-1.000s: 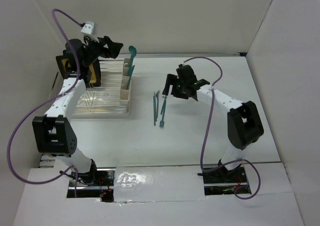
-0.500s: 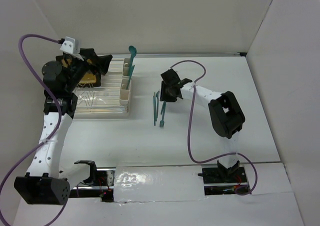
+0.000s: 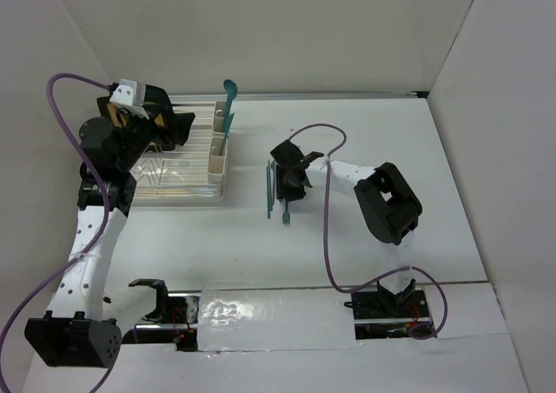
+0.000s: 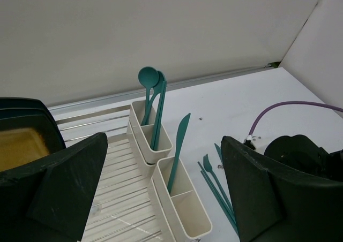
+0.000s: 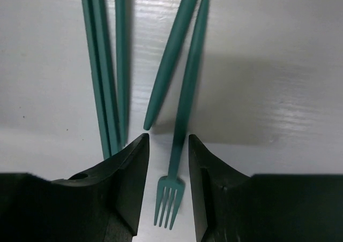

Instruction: Sort the eating utensils into containers

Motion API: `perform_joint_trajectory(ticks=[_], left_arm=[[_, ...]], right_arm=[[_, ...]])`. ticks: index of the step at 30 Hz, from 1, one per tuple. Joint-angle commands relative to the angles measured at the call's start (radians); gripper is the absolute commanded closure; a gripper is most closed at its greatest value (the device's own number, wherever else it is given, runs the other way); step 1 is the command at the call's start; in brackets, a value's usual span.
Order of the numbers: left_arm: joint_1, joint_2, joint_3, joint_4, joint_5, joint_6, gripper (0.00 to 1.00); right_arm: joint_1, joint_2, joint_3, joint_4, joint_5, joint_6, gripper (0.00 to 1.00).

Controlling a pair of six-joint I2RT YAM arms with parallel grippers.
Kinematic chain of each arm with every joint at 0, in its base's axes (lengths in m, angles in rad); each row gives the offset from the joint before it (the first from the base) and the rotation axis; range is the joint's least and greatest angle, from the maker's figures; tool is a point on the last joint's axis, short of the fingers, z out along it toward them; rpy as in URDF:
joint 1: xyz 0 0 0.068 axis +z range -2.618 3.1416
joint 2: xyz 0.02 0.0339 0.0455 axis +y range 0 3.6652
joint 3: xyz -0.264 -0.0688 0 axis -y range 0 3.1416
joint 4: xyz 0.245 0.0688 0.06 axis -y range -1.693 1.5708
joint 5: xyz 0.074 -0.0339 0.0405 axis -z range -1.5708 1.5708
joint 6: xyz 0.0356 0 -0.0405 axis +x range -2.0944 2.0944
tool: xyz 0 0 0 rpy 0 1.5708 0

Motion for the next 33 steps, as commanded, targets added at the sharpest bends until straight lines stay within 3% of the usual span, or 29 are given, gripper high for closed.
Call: perform_joint_trajectory(ticks=[1, 6, 10, 13, 16, 23, 27, 33], left_arm=[[-0.004, -0.027, -0.004, 0.029, 0.001, -0.001, 0.00], [-0.001, -0.034, -0.001, -0.003, -0.011, 0.005, 0.00], [-0.001, -0.050, 0.000, -0.035, -0.017, 0.025, 0.00], [-0.001, -0.070, 0.000, -0.057, 0.012, 0.053, 0.00], [-0.001, -0.076, 0.006, -0.118, 0.049, 0.051, 0.00], [-0.079, -0.051, 0.020, -0.282, 0.210, -0.009, 0.02], [-0.123, -0.048, -0.021, -0.252, 0.345, -0.029, 0.02], [-0.177, -0.054, -0.078, -0.109, 0.579, 0.193, 0.00]], right_arm=[[0.027, -0.036, 0.007, -0.001, 0.006, -0.001, 0.58], [0.032, 0.004, 0.026, -0.067, 0.063, 0.005, 0.59], [0.026, -0.002, -0.028, -0.105, 0.091, 0.008, 0.67], [0.026, -0.030, -0.109, -0.117, 0.091, 0.002, 0.77], [0.019, -0.064, -0.155, -0.091, 0.079, 0.004, 1.00], [-0.065, -0.232, -0.182, 0.040, -0.165, 0.097, 1.00], [-0.140, -0.347, -0.143, 0.125, -0.349, 0.204, 1.00], [-0.273, -0.381, -0.048, 0.179, -0.666, 0.313, 1.00]])
